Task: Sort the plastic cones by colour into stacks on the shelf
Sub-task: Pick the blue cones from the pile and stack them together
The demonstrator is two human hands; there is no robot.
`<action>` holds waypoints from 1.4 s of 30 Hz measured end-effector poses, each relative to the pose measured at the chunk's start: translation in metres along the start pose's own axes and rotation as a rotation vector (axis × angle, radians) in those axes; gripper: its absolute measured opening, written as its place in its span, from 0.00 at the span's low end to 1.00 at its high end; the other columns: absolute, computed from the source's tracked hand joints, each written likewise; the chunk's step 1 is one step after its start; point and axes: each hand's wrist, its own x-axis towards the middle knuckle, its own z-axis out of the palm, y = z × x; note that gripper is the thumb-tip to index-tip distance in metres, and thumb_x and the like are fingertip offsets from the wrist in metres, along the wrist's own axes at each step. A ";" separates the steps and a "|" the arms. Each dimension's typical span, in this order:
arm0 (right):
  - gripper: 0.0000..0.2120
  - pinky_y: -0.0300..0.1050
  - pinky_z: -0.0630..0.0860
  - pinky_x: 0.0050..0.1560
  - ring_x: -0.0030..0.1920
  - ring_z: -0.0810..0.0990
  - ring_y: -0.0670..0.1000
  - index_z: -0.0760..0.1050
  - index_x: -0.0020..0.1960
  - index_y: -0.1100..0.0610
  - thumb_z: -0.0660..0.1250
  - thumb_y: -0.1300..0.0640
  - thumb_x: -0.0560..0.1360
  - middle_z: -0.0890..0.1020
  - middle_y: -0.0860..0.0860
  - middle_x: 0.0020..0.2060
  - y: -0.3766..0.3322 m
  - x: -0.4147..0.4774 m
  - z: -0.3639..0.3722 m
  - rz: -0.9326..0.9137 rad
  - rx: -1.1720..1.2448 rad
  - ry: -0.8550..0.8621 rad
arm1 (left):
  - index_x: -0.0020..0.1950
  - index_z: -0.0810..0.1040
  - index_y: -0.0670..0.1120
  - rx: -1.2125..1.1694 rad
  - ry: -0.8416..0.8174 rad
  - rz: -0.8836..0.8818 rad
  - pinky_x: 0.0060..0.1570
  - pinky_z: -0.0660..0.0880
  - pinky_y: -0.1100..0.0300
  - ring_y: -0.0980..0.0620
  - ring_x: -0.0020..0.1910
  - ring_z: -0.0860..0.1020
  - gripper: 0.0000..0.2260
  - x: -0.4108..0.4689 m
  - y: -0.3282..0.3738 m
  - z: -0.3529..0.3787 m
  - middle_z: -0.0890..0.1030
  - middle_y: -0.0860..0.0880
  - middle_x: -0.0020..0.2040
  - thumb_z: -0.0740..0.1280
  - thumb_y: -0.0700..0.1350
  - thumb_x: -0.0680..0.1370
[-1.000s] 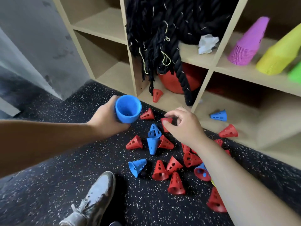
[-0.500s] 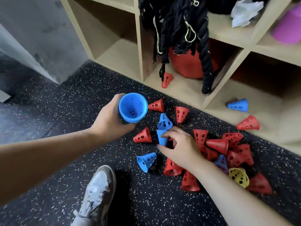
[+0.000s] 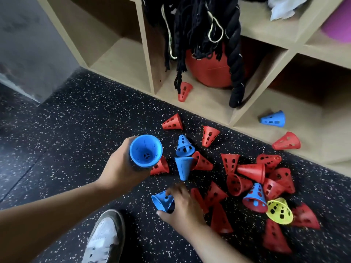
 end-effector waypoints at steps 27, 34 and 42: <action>0.10 0.20 0.66 0.45 0.40 0.75 0.42 0.79 0.46 0.58 0.72 0.69 0.68 0.79 0.44 0.39 0.025 0.014 -0.073 0.309 0.229 0.803 | 0.61 0.68 0.62 -0.031 -0.237 0.139 0.46 0.69 0.78 0.69 0.53 0.76 0.35 0.049 0.014 0.024 0.77 0.65 0.53 0.82 0.41 0.63; 0.09 0.35 0.71 0.26 0.25 0.78 0.48 0.80 0.45 0.51 0.67 0.63 0.74 0.82 0.47 0.33 -0.048 0.023 -0.159 0.301 0.742 0.812 | 0.64 0.69 0.60 -0.016 -0.221 0.249 0.48 0.75 0.68 0.62 0.53 0.78 0.32 0.057 0.028 0.018 0.79 0.62 0.55 0.80 0.44 0.66; 0.08 0.35 0.74 0.38 0.31 0.79 0.46 0.81 0.53 0.47 0.69 0.53 0.75 0.82 0.45 0.40 -0.079 0.011 -0.153 0.147 0.505 0.598 | 0.58 0.66 0.69 -0.053 -0.230 0.265 0.48 0.69 0.76 0.68 0.54 0.76 0.31 0.024 0.044 0.007 0.77 0.65 0.55 0.77 0.47 0.64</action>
